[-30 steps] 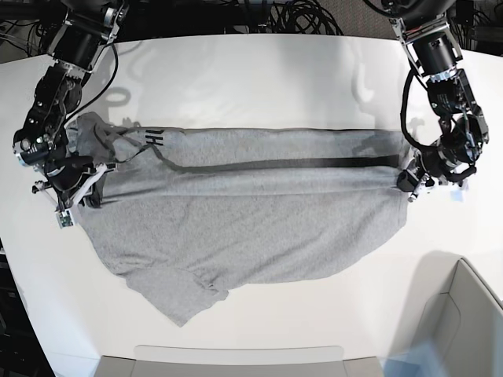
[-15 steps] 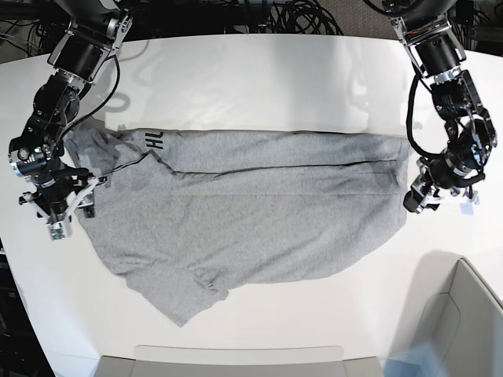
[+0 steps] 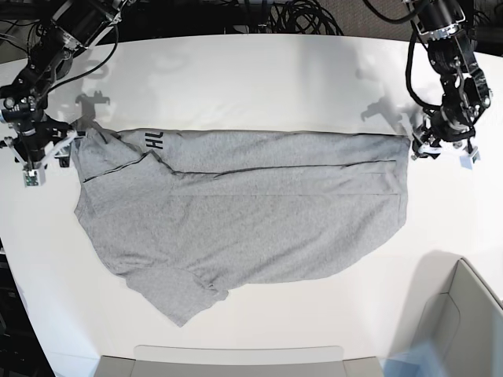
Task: Fold the T-shirt properly
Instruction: 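Lower the folded edge with both grippers and release it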
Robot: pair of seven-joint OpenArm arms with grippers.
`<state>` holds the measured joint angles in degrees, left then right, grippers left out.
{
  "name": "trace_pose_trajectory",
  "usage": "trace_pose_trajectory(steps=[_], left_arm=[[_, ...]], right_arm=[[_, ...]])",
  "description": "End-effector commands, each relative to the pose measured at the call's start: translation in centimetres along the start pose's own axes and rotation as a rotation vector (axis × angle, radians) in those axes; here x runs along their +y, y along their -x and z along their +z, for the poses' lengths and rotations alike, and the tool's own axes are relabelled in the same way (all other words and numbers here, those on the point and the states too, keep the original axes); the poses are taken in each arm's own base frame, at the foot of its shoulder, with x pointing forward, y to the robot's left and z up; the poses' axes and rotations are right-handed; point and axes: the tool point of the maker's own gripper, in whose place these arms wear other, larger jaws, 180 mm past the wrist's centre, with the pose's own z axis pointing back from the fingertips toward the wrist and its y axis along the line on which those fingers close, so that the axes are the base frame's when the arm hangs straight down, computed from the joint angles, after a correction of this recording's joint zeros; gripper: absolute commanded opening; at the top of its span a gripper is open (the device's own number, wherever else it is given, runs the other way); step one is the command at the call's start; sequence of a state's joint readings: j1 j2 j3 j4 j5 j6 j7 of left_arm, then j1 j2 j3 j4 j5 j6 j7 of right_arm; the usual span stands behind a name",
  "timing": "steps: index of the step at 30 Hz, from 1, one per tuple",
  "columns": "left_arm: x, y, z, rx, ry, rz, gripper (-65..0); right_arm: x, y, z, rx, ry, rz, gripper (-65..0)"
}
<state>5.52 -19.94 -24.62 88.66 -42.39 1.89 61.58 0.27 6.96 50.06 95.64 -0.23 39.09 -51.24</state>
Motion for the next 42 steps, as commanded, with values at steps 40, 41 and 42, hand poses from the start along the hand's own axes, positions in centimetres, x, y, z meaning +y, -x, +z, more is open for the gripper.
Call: trace_pose_trajectory(steps=[40,41,42], left_arm=[[-0.3,6.9,-5.5,0.202,-0.1,-0.214,-62.8],[-0.2,7.0,-5.5,0.205,-0.101,-0.213,-65.0],[-0.2,7.0,-5.5,0.21,-0.103,-0.214,-65.0]], right_arm=[[3.0,4.5,-3.0,0.121,-0.137,-0.025,-35.7],[3.1,4.8,-3.1,0.128,-0.141,-0.029,-35.7],[3.0,5.0,-3.2,0.133,-0.143,-0.03,-35.8]])
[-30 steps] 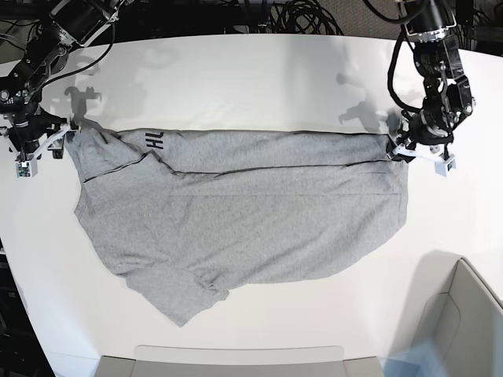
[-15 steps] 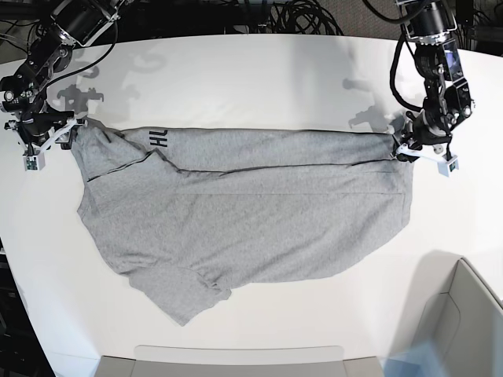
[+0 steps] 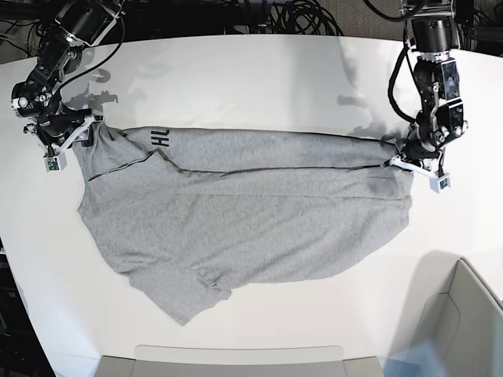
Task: Fold the T-shirt properly
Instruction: 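Lower the folded edge with both grippers and release it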
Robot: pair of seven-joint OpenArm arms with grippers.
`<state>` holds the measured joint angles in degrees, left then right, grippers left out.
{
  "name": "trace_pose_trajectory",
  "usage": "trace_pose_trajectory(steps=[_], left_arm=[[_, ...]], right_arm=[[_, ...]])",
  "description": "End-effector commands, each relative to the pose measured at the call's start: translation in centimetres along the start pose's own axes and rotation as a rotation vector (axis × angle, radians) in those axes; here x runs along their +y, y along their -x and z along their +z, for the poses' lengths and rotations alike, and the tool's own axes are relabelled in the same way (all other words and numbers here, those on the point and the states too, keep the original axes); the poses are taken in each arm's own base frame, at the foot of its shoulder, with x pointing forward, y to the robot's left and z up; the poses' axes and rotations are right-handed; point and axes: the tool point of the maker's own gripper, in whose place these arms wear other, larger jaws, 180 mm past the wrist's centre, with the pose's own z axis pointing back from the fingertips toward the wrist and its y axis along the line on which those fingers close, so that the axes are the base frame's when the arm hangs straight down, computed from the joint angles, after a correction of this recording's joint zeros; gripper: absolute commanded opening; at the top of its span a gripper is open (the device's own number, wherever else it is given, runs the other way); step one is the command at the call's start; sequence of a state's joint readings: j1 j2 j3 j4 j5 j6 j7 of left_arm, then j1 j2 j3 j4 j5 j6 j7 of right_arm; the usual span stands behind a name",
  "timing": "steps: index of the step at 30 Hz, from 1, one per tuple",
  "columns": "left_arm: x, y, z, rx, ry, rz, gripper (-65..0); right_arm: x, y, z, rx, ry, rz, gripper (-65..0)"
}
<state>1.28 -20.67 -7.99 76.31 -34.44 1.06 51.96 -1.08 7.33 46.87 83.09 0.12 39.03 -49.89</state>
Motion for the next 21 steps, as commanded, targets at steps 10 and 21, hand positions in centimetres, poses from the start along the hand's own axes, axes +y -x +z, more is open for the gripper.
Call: trace_pose_trajectory(steps=[10,21], left_arm=[[1.2,3.2,-0.1,0.131,-0.033,-0.002,-65.0],[3.4,7.7,0.5,0.209,-0.072,-0.008,-65.0]], right_arm=[[-2.7,0.5,-0.3,-0.002,0.019,0.009,-35.8],[-2.4,2.5,0.7,0.036,0.047,0.047,-35.8]])
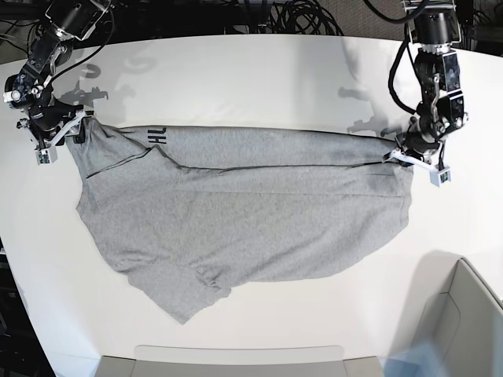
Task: Fold the T-shirt properly
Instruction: 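Lower the folded edge with both grippers and release it, then move both grippers to the shirt's side edges and grasp the fabric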
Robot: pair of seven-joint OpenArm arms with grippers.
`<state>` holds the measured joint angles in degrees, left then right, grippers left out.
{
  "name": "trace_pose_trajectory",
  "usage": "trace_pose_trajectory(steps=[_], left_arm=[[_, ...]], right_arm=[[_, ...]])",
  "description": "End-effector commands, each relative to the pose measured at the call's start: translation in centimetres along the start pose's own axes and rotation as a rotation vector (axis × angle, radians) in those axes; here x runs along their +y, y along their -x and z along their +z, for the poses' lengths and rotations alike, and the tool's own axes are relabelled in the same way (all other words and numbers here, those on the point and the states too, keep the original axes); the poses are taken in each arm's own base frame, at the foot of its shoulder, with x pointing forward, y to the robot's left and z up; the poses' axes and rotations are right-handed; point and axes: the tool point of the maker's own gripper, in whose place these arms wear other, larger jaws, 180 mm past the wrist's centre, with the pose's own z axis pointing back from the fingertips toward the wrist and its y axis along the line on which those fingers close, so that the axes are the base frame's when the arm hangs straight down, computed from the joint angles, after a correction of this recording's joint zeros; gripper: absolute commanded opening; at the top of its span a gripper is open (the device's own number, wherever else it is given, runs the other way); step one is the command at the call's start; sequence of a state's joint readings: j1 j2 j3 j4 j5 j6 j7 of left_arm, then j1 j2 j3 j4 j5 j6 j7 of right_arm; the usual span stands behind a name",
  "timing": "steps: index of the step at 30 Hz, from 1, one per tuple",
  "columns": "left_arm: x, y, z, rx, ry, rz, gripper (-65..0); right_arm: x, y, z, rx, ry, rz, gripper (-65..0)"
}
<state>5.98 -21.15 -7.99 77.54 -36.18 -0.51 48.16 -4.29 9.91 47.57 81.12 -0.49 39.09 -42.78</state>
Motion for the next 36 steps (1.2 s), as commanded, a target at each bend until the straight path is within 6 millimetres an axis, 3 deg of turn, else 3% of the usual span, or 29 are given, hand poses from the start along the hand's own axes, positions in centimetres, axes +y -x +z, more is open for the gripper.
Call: trace_pose_trajectory(steps=[1,8,14,19,22,27,29,32,35,36], left_arm=[[2.3,6.3,0.5,0.225,-0.078,-0.002,-65.0],[2.5,9.4,3.5,0.238,-0.073,-0.068,-65.0],[3.0,11.2,4.7,0.264,-0.079,-0.091,-65.0],[2.2,8.2,6.6,0.191,-0.061,-0.125,-65.0],[0.9,5.7,8.7,0.139,-0.038,-0.149,-63.9],[-0.3,3.1,10.9,0.07,-0.022,-0.172,-46.8],[-0.2,2.7,11.1,0.057,-0.027,-0.168,-42.1],[0.6,2.0,11.4,0.038,-0.045,-0.152,-40.4],[1.6,0.5,11.9,-0.011,-0.068,-0.136,-40.2],[1.0,-1.0,11.8,-0.05,-0.048,-0.158,-40.1]], right_arm=[[-0.7,1.7,0.6,0.078,0.024,0.045,-35.8],[0.2,4.5,2.1,0.123,0.029,0.076,-35.8],[0.0,4.5,3.2,0.12,0.049,0.108,-35.8],[-0.3,1.4,5.0,0.031,0.107,0.132,-35.8],[-1.1,-2.1,6.7,-0.076,0.18,0.116,-35.8],[-1.8,-6.4,9.1,-0.198,0.255,0.136,-35.8],[-1.8,-7.3,9.5,-0.223,0.264,0.145,-35.8],[-1.7,-8.2,9.7,-0.244,0.268,0.15,-35.8],[-1.6,-9.0,9.5,-0.263,0.265,0.149,-35.8],[-1.0,-9.7,9.2,-0.274,0.247,0.163,-35.8]])
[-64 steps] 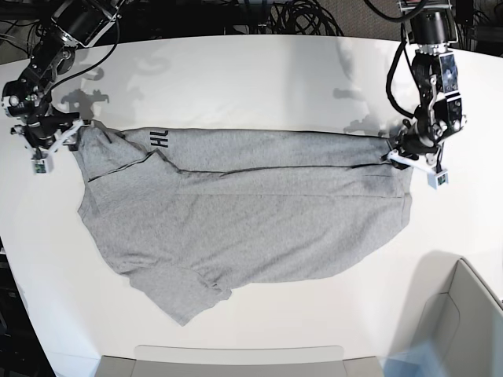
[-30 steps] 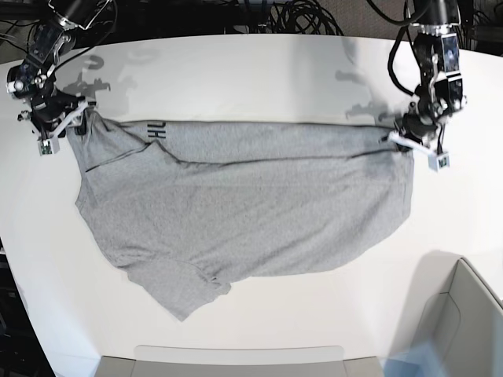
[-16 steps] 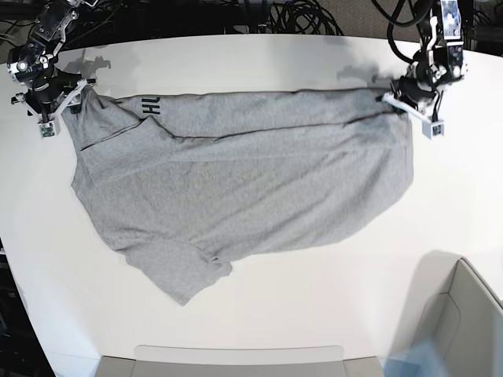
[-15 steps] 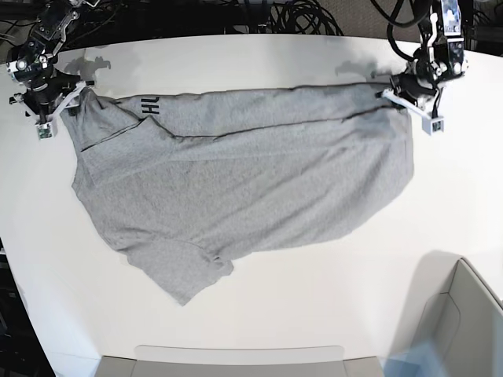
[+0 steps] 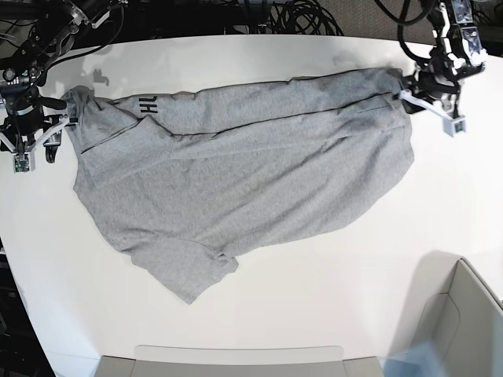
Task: Fold the T-shirt properly
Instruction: 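Move both grippers to the shirt's side edges and grasp the fabric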
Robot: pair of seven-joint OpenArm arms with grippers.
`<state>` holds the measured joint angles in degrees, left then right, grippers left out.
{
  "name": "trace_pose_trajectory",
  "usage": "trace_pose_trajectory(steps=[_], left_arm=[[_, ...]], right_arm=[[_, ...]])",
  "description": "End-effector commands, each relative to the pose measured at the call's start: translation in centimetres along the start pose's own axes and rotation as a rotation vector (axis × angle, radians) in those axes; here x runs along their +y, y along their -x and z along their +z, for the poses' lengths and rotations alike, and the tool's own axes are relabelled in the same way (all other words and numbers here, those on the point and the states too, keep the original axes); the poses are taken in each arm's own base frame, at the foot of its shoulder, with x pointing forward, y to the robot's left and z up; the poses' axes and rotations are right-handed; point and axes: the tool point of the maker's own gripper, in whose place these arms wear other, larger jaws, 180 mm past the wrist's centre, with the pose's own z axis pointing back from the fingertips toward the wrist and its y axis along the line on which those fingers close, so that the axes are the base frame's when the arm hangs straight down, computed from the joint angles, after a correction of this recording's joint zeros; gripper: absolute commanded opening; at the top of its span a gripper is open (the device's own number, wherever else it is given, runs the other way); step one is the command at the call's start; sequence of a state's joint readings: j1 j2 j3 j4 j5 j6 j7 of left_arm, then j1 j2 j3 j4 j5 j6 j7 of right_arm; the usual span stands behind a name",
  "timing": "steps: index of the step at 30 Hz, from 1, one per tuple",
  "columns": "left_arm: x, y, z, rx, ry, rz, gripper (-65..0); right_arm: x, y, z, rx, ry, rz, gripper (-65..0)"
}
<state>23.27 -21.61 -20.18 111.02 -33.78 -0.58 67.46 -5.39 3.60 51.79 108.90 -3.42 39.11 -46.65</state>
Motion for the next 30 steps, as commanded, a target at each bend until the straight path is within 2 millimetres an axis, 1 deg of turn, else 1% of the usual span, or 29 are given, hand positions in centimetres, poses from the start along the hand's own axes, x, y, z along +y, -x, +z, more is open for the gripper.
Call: trace_pose_trajectory(steps=[1,3,4,5,6,7,8,9,10,12,15,18,21,23,25,28,30], left_arm=[[-0.5,-3.5,0.4,-0.096,0.021,-0.051,-39.9],[-1.3,-6.3,0.1,-0.15,0.06,-0.133,-38.2],[-1.6,-7.4,-0.3,-0.162,0.078,-0.15,-36.8],[-1.6,-8.1,-0.9,-0.166,0.09,-0.156,-35.6],[-1.4,-8.8,-1.6,-0.162,0.097,-0.156,-34.5],[-0.9,-9.9,-2.3,-0.159,0.089,-0.165,-34.1],[-0.2,-10.7,-2.8,-0.155,0.074,-0.168,-34.0],[-0.2,-11.2,-3.5,-0.149,0.073,-0.181,-34.0],[-0.3,-11.6,-4.3,-0.133,0.075,-0.208,-34.0],[0.1,-12.7,-5.3,-0.12,0.055,-0.271,-34.0],[0.7,-13.6,-6.2,-0.119,0.036,-0.337,-34.0],[0.4,-13.1,-7.4,-0.076,0.055,-0.446,-33.9],[-0.2,-12.9,-8.5,-0.035,0.088,-0.537,-33.9],[-0.2,-13.0,-9.1,-0.016,0.105,-0.54,-33.9],[-0.1,-13.5,-9.5,-0.018,0.114,-0.513,-33.9],[-0.1,-14.2,-9.6,-0.031,0.119,-0.497,-33.9],[-0.1,-14.3,-9.6,-0.031,0.119,-0.496,-33.9]], right_arm=[[0.8,-2.2,-0.3,-0.062,-0.03,0.04,-35.8],[3.4,-3.0,-1.2,-0.072,-0.104,0.082,-35.8],[4.9,-3.4,-1.5,-0.078,-0.145,0.103,-35.8],[5.9,-4.0,-1.8,-0.09,-0.172,0.116,-35.8],[6.9,-4.7,-2.1,-0.101,-0.199,0.128,-35.8],[7.8,-5.1,-2.4,-0.105,-0.221,0.137,-35.8],[8.4,-5.2,-2.7,-0.094,-0.238,0.145,-35.8],[8.8,-5.3,-3.1,-0.077,-0.25,0.151,-35.8],[8.8,-5.6,-3.5,-0.059,-0.253,0.153,-35.8],[8.9,-5.7,-4.4,-0.022,-0.26,0.148,-35.8],[9.4,-5.6,-5.2,0.012,-0.28,0.149,-35.8],[10.1,-5.2,-5.6,0.029,-0.302,0.15,-35.8],[10.5,-4.3,-6.0,0.054,-0.32,0.142,-35.8],[10.7,-3.9,-6.2,0.064,-0.328,0.138,-35.8],[10.7,-3.7,-6.2,0.07,-0.331,0.137,-35.8],[10.7,-3.5,-6.2,0.077,-0.331,0.139,-35.8],[10.7,-3.4,-6.2,0.079,-0.331,0.139,-35.8]])
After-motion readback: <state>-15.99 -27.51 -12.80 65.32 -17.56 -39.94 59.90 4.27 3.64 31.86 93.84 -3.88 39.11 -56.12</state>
